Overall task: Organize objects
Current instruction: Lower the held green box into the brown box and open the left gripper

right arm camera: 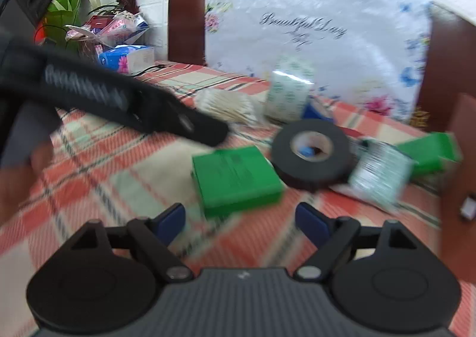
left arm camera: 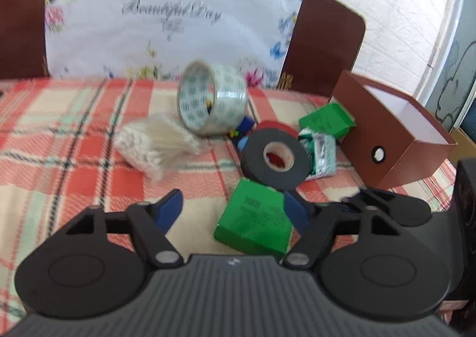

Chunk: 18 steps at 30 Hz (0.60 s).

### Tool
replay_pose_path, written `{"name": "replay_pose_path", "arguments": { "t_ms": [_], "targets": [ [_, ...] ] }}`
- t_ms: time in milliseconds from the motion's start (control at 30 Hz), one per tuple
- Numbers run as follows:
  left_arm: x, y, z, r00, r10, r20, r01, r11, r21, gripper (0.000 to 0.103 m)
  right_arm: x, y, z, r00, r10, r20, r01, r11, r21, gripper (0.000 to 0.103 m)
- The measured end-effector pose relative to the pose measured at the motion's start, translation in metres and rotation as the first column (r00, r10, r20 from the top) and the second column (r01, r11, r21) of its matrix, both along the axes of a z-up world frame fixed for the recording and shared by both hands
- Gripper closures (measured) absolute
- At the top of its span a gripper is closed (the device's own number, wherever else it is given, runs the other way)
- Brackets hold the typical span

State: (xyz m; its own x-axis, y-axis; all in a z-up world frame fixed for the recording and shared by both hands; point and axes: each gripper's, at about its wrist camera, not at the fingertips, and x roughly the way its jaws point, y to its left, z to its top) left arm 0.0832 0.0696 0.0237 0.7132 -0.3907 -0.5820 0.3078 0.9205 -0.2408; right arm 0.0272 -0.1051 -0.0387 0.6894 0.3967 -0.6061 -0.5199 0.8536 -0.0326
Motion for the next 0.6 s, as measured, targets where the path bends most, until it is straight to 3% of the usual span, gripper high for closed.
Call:
{"name": "replay_pose_path", "arguments": {
  "t_ms": [67,100,233,333,467,600],
  "targets": [
    [0.007,0.001,-0.011,0.996,-0.033,-0.078,0.029,0.998,-0.053,0.059,0.012,0.005,-0.004,1.000,0.009,-0.028,-0.009,1.000,0.024,0.023],
    [0.004,0.003,-0.014,0.997,-0.019,-0.080,0.012,0.996,-0.086,0.059,0.013,0.005,-0.004,0.999,0.003,-0.037,-0.002,0.999,0.032,0.029],
    [-0.019,-0.006,-0.013,0.993,-0.030,-0.116,0.013,0.990,-0.144,0.062,-0.003,-0.008,-0.003,0.999,-0.006,-0.049,0.008,0.999,0.044,0.031],
    [-0.044,-0.037,-0.003,0.991,-0.075,-0.109,0.062,0.991,-0.121,0.062,-0.034,-0.024,0.000,0.999,-0.039,-0.026,0.039,0.999,0.030,0.031],
    [-0.058,-0.098,0.039,0.983,-0.184,0.008,0.184,0.981,-0.066,0.062,-0.069,-0.074,0.020,0.985,-0.166,0.046,0.161,0.983,0.083,0.032],
    [-0.041,-0.172,0.099,0.956,-0.255,0.147,0.267,0.961,-0.070,0.061,-0.076,-0.128,0.071,0.930,-0.277,0.242,0.265,0.961,0.081,0.032]
  ]
}}
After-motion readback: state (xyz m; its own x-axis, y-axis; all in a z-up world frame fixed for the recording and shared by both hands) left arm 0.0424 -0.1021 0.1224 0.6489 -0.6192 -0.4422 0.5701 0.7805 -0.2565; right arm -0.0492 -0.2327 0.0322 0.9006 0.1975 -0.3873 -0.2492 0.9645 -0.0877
